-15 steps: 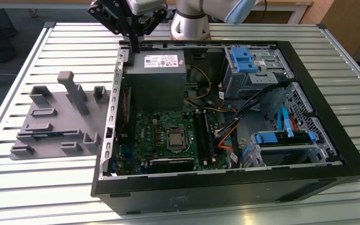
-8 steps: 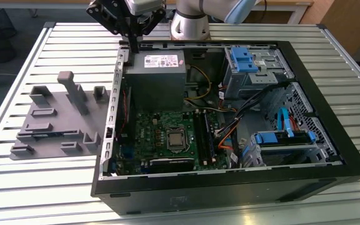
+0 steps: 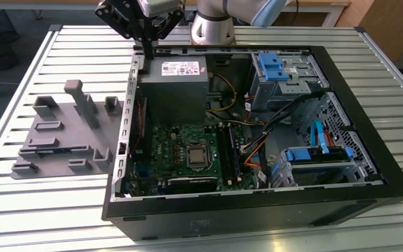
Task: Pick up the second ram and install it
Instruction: 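Reach for the second ram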
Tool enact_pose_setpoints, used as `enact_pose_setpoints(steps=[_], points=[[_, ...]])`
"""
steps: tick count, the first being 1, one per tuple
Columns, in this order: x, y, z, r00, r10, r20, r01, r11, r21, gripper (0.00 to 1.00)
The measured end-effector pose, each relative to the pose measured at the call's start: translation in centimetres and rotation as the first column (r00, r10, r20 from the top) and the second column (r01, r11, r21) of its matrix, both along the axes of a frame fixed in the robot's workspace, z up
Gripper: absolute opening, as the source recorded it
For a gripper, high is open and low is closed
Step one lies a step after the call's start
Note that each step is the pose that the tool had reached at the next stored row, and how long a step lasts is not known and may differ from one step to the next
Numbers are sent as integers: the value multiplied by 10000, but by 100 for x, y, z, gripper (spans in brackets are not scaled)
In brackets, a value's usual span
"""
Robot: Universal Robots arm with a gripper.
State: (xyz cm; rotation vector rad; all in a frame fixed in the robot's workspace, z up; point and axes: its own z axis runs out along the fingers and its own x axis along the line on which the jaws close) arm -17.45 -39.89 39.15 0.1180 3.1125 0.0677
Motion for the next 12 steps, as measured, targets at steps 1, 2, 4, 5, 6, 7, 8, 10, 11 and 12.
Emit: enact_pose_setpoints(steps=[1, 2, 4, 5, 6, 7, 8, 10, 11, 12], points=[[-4, 0, 0, 10000, 0, 0, 0, 10000, 0, 11], [-8, 0, 0, 10000, 0, 0, 0, 10000, 0, 11], [-15, 0, 0, 10000, 0, 0, 0, 10000, 0, 11], [-19, 0, 0, 10000, 0, 0, 0, 10000, 0, 11], [-23, 0, -1, 10000, 0, 0, 0, 10000, 0, 11], [-26, 0, -1, 10000, 0, 0, 0, 10000, 1, 11], [-30, 0, -1, 10000, 0, 0, 0, 10000, 0, 11], [-38, 0, -1, 10000, 0, 0, 0, 10000, 0, 11], [-42, 0, -1, 10000, 0, 0, 0, 10000, 0, 11], [-46, 0, -1, 10000, 0, 0, 0, 10000, 0, 11]])
